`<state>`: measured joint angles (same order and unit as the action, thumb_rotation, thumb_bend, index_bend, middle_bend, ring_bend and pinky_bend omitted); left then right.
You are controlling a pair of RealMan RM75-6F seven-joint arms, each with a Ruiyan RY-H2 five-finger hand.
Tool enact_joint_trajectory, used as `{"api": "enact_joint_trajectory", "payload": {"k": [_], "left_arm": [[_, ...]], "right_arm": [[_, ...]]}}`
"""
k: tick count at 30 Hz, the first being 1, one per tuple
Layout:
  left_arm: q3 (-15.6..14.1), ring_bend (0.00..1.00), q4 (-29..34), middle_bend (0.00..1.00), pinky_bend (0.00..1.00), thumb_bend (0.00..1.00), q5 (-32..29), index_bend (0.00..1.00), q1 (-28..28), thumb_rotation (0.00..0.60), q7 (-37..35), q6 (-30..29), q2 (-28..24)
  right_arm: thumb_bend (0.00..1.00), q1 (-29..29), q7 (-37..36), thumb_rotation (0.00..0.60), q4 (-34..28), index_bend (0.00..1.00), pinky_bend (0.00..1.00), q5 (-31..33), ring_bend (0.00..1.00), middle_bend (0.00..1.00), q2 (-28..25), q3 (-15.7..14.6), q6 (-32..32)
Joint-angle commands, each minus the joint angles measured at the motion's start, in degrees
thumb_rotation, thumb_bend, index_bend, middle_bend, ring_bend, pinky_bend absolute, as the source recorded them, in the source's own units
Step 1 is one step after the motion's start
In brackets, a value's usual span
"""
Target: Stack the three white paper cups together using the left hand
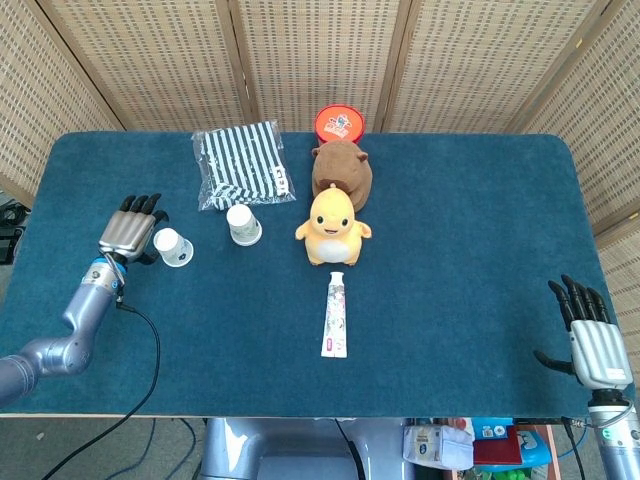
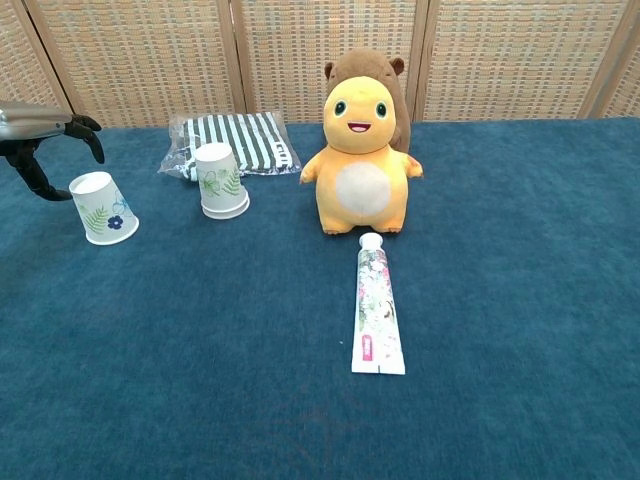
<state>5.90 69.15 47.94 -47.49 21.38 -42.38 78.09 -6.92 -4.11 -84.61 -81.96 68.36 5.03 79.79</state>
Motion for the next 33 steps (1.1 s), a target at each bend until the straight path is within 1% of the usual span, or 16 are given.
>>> {"api": "enact_joint_trajectory", "payload": {"k": [1,4,8,11,16,21,24,32,33], "left_arm": [[0.0,0.00,0.2,0.00,0.00,0.31,-0.6,0.26,-0.1,0.600,0.6,0.0,-0.1],[-0.2,0.00,0.2,0.00,0.00,0.31,-1.5,0.26,-0.1,0.600,1.5,0.1,-0.1],[-0.4,0.00,-1.5,0.00,0.00,0.31,-2.6,0.28,-0.4,0.600,2.4,0.4,1.2],[-0.4,0.00,-2.1,0.00,0.00,0.31,-2.8,0.32,-0.6,0.600,2.6,0.6,2.0],[-0.2,0.00,-2.8,0.00,0.00,0.31,-2.3,0.43,-0.6,0.600,2.9,-0.3,3.2],[0.4,0.00,-1.9,0.00,0.00,0.31,-1.5,0.45,-0.4,0.600,1.9,-0.9,2.7],[1.5,0.00,0.2,0.00,0.00,0.31,-0.7,0.45,-0.1,0.600,0.4,-1.8,1.2],[4.6,0.00,10.0,0.00,0.00,0.31,1.4,0.45,0.0,0.600,-1.8,-4.2,-6.4],[5.4,0.00,12.1,0.00,0.00,0.31,1.7,0.45,-0.1,0.600,-2.0,-4.9,-7.8]], "right_arm": [[0.08,0.0,0.0,0.600,0.0,0.00,0.00,0.0,0.00,0.00,0.0,0.0,0.0],[0.08,0.0,-0.1,0.600,0.0,0.00,0.00,-0.1,0.00,0.00,0.0,0.0,0.1],[0.08,0.0,0.1,0.600,-0.1,0.00,0.00,-0.4,0.00,0.00,0.1,-0.2,0.0],[0.08,0.0,0.3,0.600,-0.2,0.00,0.00,-0.5,0.00,0.00,0.1,-0.2,0.2],[0.08,0.1,0.0,0.600,-0.2,0.00,0.00,-0.8,0.00,0.00,0.0,-0.2,0.7],[0.08,0.1,-0.2,0.600,-0.2,0.00,0.00,-1.0,0.00,0.00,0.0,-0.2,0.8],[0.08,0.1,-0.3,0.600,-0.1,0.00,0.00,-0.9,0.00,0.00,0.0,-0.3,0.7],[0.08,-0.2,0.0,0.600,0.0,0.00,0.00,-0.9,0.00,0.00,0.3,-0.4,0.1],[0.08,-0.2,0.0,0.600,0.0,0.00,0.00,-0.9,0.00,0.00,0.4,-0.4,0.1]]}}
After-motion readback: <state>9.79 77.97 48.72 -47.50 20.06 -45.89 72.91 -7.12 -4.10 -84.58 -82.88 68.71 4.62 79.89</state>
